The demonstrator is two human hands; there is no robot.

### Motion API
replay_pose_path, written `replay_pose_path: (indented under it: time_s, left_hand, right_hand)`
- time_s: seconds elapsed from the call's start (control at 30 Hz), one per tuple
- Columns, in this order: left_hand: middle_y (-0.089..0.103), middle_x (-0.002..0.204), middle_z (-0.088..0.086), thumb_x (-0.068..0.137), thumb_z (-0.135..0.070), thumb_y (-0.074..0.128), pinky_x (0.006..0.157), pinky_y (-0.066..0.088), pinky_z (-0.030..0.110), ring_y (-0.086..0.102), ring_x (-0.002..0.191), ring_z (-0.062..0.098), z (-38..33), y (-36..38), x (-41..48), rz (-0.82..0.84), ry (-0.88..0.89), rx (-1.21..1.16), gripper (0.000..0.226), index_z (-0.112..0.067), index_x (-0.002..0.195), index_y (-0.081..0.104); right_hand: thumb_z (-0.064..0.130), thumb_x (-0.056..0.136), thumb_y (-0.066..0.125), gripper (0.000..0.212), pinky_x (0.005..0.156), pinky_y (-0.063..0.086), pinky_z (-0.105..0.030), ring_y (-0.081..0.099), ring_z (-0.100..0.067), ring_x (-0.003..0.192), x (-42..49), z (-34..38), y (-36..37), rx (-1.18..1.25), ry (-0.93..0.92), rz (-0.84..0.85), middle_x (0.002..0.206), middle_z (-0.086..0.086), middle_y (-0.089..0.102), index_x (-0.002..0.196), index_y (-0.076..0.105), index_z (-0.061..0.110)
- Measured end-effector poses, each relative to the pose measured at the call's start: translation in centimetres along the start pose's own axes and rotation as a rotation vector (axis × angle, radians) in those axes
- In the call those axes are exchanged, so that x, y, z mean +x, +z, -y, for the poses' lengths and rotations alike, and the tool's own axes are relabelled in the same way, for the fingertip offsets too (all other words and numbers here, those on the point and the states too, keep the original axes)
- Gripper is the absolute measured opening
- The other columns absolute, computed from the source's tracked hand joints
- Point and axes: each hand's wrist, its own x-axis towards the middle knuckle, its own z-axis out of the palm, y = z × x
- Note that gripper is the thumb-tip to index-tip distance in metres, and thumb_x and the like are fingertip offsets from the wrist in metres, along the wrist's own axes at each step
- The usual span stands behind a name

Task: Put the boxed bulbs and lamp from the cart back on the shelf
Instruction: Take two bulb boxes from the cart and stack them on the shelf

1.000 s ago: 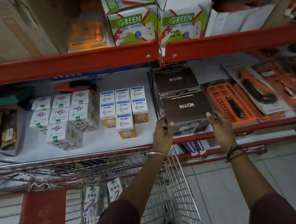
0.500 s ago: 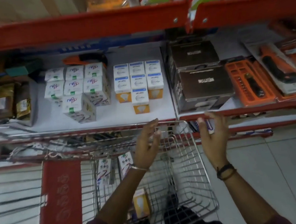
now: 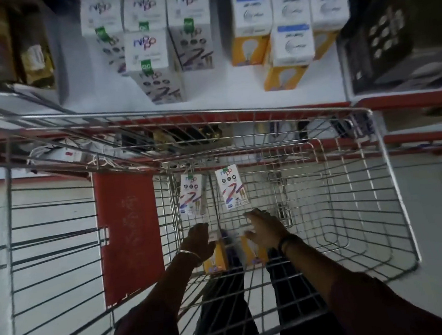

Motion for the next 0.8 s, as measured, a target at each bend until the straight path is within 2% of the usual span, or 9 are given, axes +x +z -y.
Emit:
replay_pose_path:
  time_s: [0.07, 0.13, 0.2, 0.27, 0.33, 0.53, 0.63, 0.73, 0.8]
  left_hand:
    - [0.031, 0.144, 0.024, 0.086, -0.033, 0.054, 0.11, 0.031, 0.043, 0.031, 0.133, 0.036, 2.0, 1.0, 1.1, 0.091, -0.003, 0.021, 0.071, 0.002, 0.138, 0.023]
    - [0.029, 0.145, 0.025, 0.085, -0.028, 0.061, 0.11, 0.029, 0.04, 0.03, 0.134, 0.036, 2.9, 1.3, 1.8, 0.14, -0.004, -0.011, 0.073, 0.003, 0.138, 0.023]
    - [0.044, 0.129, 0.028, 0.08, -0.031, 0.065, 0.101, 0.04, 0.045, 0.045, 0.119, 0.039, 3.2, 1.3, 2.2, 0.141, 0.029, -0.071, 0.066, 0.007, 0.126, 0.037]
    - [0.055, 0.101, 0.025, 0.074, -0.044, 0.059, 0.082, 0.049, 0.045, 0.055, 0.092, 0.035, 3.5, 1.6, 2.6, 0.115, 0.045, -0.15, 0.064, 0.009, 0.109, 0.048]
    - [0.055, 0.099, 0.026, 0.076, -0.053, 0.057, 0.081, 0.046, 0.04, 0.056, 0.09, 0.035, 3.9, 1.8, 3.1, 0.146, 0.04, -0.184, 0.07, 0.008, 0.11, 0.047]
    - [0.044, 0.099, 0.004, 0.064, -0.017, 0.081, 0.075, 0.038, 0.025, 0.049, 0.092, 0.02, 2.8, -1.0, 2.1, 0.206, 0.175, -0.16, 0.065, 0.003, 0.113, 0.042]
    - [0.044, 0.105, 0.0, 0.061, -0.013, 0.084, 0.075, 0.032, 0.014, 0.045, 0.096, 0.014, 2.0, -2.7, 0.9, 0.17, 0.215, -0.158, 0.072, -0.002, 0.119, 0.042]
    - [0.046, 0.105, 0.006, 0.06, -0.023, 0.086, 0.083, 0.036, 0.02, 0.048, 0.098, 0.02, 0.0, -5.2, -0.7, 0.083, 0.256, -0.154, 0.068, -0.003, 0.115, 0.05]
    - [0.05, 0.112, 0.016, 0.058, -0.029, 0.085, 0.093, 0.043, 0.037, 0.05, 0.105, 0.03, -1.9, -7.5, -2.3, 0.011, 0.295, -0.157, 0.072, -0.002, 0.116, 0.051]
  right_hand:
    - [0.038, 0.09, 0.055, 0.071, 0.115, 0.022, -0.046, 0.02, -0.03, 0.142, 1.7, -0.4, 1.3, -0.12, 0.034, 0.106, 0.157, -0.012, 0.019, 0.147, 0.021, 0.014]
    - [0.04, 0.084, 0.062, 0.072, 0.11, 0.026, -0.047, 0.028, -0.031, 0.138, 2.8, -0.6, 2.0, -0.184, 0.047, 0.159, 0.152, -0.013, 0.028, 0.142, 0.029, 0.01]
    - [0.037, 0.08, 0.068, 0.07, 0.105, 0.032, -0.046, 0.037, -0.033, 0.129, 3.4, -0.7, 2.4, -0.178, 0.05, 0.161, 0.143, -0.015, 0.037, 0.135, 0.036, 0.007]
    - [0.032, 0.078, 0.072, 0.075, 0.104, 0.036, -0.045, 0.039, -0.034, 0.128, 3.6, -0.6, 2.3, -0.122, 0.057, 0.175, 0.142, -0.018, 0.038, 0.135, 0.032, 0.003]
    - [0.025, 0.077, 0.073, 0.08, 0.103, 0.039, -0.045, 0.041, -0.034, 0.127, 3.7, -0.6, 2.1, -0.023, 0.087, 0.198, 0.143, -0.018, 0.039, 0.137, 0.026, 0.0]
    - [0.014, 0.069, 0.08, 0.074, 0.094, 0.046, -0.041, 0.048, -0.035, 0.12, 3.2, -0.4, 0.6, -0.024, 0.063, 0.167, 0.134, -0.019, 0.042, 0.126, 0.034, 0.002]
    - [0.012, 0.068, 0.08, 0.073, 0.094, 0.042, -0.039, 0.045, -0.035, 0.121, 1.3, 0.3, -1.2, -0.021, 0.02, 0.082, 0.135, -0.016, 0.04, 0.127, 0.037, 0.005]
    - [0.009, 0.073, 0.074, 0.075, 0.099, 0.039, -0.038, 0.036, -0.033, 0.128, -2.0, 1.5, -3.8, 0.035, -0.011, -0.008, 0.142, -0.013, 0.032, 0.135, 0.033, 0.008]
    - [0.01, 0.074, 0.072, 0.072, 0.098, 0.039, -0.038, 0.034, -0.032, 0.128, -4.6, 2.5, -6.0, 0.06, -0.039, -0.085, 0.141, -0.013, 0.033, 0.135, 0.034, 0.009]
